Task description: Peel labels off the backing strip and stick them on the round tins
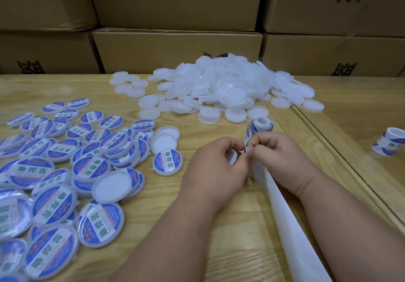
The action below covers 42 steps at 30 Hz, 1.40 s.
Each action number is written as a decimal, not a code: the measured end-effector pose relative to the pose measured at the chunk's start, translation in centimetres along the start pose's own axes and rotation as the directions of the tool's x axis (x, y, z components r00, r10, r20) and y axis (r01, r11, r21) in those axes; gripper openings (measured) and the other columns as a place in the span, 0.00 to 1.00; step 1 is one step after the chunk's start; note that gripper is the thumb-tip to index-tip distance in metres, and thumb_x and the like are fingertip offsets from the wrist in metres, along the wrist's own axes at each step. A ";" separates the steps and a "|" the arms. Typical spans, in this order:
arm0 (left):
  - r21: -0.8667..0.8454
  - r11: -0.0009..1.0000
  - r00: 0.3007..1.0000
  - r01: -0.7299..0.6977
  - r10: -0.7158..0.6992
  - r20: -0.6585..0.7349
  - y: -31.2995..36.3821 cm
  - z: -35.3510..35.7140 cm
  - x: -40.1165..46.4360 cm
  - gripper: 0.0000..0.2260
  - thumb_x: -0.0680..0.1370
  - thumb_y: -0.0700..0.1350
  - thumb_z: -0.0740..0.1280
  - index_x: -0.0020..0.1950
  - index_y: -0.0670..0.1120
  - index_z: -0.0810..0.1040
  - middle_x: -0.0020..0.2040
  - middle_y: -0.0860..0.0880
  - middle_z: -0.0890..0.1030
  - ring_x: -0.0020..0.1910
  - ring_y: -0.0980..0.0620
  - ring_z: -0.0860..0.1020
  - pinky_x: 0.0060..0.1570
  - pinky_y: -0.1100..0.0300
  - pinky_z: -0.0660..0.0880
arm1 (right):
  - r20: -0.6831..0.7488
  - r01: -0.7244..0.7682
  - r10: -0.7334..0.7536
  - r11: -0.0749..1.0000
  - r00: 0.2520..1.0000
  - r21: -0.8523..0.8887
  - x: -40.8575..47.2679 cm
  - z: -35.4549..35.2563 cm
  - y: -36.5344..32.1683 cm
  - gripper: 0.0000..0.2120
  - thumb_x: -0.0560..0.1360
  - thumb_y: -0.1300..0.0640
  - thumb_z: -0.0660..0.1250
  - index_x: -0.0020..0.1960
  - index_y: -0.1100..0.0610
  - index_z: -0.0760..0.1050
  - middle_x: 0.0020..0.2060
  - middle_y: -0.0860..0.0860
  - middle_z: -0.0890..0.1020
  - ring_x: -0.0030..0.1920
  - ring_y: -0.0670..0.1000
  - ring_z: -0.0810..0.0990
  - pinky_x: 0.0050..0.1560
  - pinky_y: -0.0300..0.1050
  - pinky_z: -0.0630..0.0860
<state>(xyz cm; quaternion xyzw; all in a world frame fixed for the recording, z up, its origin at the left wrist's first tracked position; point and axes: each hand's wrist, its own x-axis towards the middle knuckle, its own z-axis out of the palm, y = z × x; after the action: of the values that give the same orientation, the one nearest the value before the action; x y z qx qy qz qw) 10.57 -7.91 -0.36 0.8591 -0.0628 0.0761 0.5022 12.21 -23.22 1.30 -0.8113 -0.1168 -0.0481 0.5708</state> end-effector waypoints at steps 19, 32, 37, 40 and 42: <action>-0.327 0.941 0.995 0.089 -0.067 0.078 -0.1 -1.2 1.6 0.03 0.77 0.48 0.73 0.45 0.56 0.86 0.42 0.62 0.85 0.42 0.65 0.81 0.36 0.76 0.71 | -0.122 0.053 -0.044 0.996 0.992 0.073 1.6 0.4 0.6 0.10 0.65 0.61 0.60 0.28 0.65 0.64 0.25 0.47 0.61 0.29 0.46 0.59 0.29 0.38 0.58; -0.279 0.956 0.996 0.091 -0.084 0.038 0.5 -1.2 1.5 0.03 0.77 0.50 0.72 0.44 0.55 0.85 0.41 0.63 0.84 0.42 0.66 0.80 0.35 0.75 0.70 | -0.057 0.069 -0.065 0.994 0.996 0.083 1.6 0.5 0.4 0.06 0.67 0.60 0.66 0.32 0.56 0.76 0.29 0.48 0.75 0.33 0.47 0.72 0.34 0.39 0.69; -0.279 0.954 0.994 0.109 -0.106 0.024 0.5 -1.3 1.4 0.04 0.78 0.49 0.71 0.45 0.55 0.85 0.41 0.61 0.85 0.41 0.65 0.81 0.34 0.74 0.71 | -0.024 0.074 -0.073 0.995 0.997 0.071 1.5 0.5 0.5 0.05 0.69 0.59 0.68 0.36 0.60 0.78 0.27 0.48 0.75 0.31 0.45 0.72 0.32 0.36 0.70; -0.293 0.947 0.990 0.131 -0.138 -0.004 0.5 -1.1 1.5 0.04 0.77 0.49 0.70 0.44 0.56 0.84 0.41 0.57 0.85 0.40 0.60 0.82 0.35 0.68 0.76 | 0.005 0.056 -0.057 0.993 0.998 0.102 1.6 0.5 0.8 0.06 0.74 0.66 0.71 0.39 0.60 0.79 0.27 0.47 0.76 0.29 0.45 0.71 0.31 0.34 0.69; -0.293 0.947 0.989 0.128 -0.142 -0.028 0.5 -1.1 1.5 0.05 0.77 0.49 0.70 0.43 0.56 0.84 0.39 0.56 0.85 0.37 0.59 0.81 0.34 0.67 0.76 | 0.015 0.046 -0.048 0.994 0.999 0.095 1.6 0.5 1.0 0.09 0.76 0.70 0.70 0.39 0.60 0.79 0.27 0.49 0.75 0.30 0.47 0.70 0.31 0.35 0.69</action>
<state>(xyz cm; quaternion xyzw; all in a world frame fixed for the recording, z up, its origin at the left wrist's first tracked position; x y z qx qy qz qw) 11.88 -7.26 0.90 0.7762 -0.0022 0.0522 0.6283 13.97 -22.85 0.58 -0.7809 -0.1428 -0.0491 0.6061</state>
